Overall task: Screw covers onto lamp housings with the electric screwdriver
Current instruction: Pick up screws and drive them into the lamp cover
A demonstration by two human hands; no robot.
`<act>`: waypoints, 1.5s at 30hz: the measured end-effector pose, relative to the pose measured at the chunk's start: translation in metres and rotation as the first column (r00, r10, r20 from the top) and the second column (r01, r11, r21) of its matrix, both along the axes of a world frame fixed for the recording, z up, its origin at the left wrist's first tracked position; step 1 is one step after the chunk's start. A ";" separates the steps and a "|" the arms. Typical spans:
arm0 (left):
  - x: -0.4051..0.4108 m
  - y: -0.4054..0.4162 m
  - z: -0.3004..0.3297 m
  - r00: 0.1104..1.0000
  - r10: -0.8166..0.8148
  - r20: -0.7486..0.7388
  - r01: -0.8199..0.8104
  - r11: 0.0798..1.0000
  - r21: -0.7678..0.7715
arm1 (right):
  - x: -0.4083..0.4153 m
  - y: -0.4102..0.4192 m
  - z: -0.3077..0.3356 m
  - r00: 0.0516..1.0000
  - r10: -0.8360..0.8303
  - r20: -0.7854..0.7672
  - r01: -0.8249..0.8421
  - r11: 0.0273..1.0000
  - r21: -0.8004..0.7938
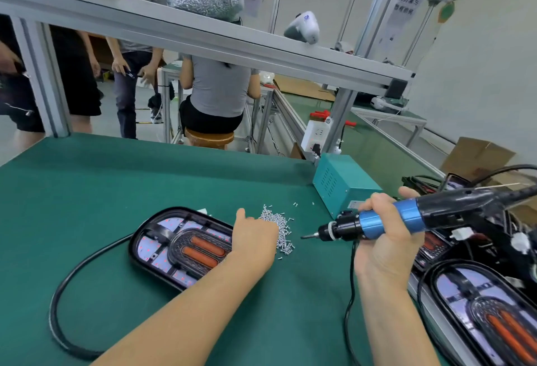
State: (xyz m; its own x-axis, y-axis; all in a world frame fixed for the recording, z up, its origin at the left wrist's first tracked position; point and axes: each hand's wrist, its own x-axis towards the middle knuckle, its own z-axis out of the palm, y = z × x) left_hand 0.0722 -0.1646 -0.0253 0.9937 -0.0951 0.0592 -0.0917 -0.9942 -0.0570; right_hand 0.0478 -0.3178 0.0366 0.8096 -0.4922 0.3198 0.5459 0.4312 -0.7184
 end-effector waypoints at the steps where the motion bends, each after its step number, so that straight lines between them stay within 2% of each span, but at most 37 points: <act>1: 0.001 -0.001 0.000 1.000 -0.009 0.001 0.009 1.000 -0.008 | 0.001 0.000 0.000 1.000 0.000 0.001 0.000 1.000 -0.004; 10: 0.003 -0.008 0.004 0.986 -0.043 -0.163 0.059 0.994 0.094 | 0.004 0.001 -0.001 1.000 0.024 -0.020 -0.024 1.000 -0.019; 14: 0.004 -0.008 0.002 0.984 -0.059 -0.169 0.077 0.992 0.101 | 0.004 -0.002 0.001 1.000 0.016 -0.017 -0.016 1.000 -0.009; 19: 0.002 -0.008 0.005 0.995 -0.079 -0.064 0.079 0.997 -0.007 | 0.001 -0.006 0.008 1.000 0.010 0.007 -0.010 1.000 -0.018; 21: 0.001 -0.008 0.009 0.997 -0.072 0.006 0.072 0.988 -0.134 | -0.001 -0.008 0.010 1.000 0.007 0.017 -0.007 1.000 -0.024; 22: 0.000 -0.007 0.012 0.998 -0.058 0.040 0.066 0.964 -0.258 | -0.002 -0.010 0.011 1.000 0.008 0.021 -0.007 1.000 -0.025; 24: -0.006 0.003 0.019 0.997 -0.031 0.065 0.062 0.837 -0.543 | -0.004 -0.011 0.013 0.999 0.026 0.023 -0.026 1.000 -0.013; 27: -0.018 0.028 0.025 0.996 0.006 0.091 0.075 0.513 -0.855 | -0.007 -0.010 0.017 0.994 0.103 0.023 -0.104 0.993 0.059; 30: -0.031 0.046 0.026 0.994 0.062 0.086 0.071 0.213 -0.975 | -0.010 -0.003 0.020 0.977 0.210 0.026 -0.211 0.965 0.153; 33: -0.044 0.060 0.028 0.995 0.063 0.072 0.071 0.015 -0.997 | -0.013 0.006 0.025 0.954 0.295 0.052 -0.298 0.923 0.242; 37: -0.064 0.078 0.030 0.998 0.038 0.051 0.056 -0.136 -0.989 | -0.019 0.023 0.032 0.917 0.388 0.092 -0.396 0.861 0.319; 42: -0.084 0.093 0.025 0.998 0.065 0.008 0.023 -0.226 -0.974 | -0.025 0.046 0.034 0.885 0.447 0.134 -0.465 0.822 0.329; 45: -0.090 0.096 0.022 0.997 0.057 0.042 0.054 -0.237 -0.970 | -0.027 0.056 0.034 0.875 0.466 0.130 -0.482 0.820 0.308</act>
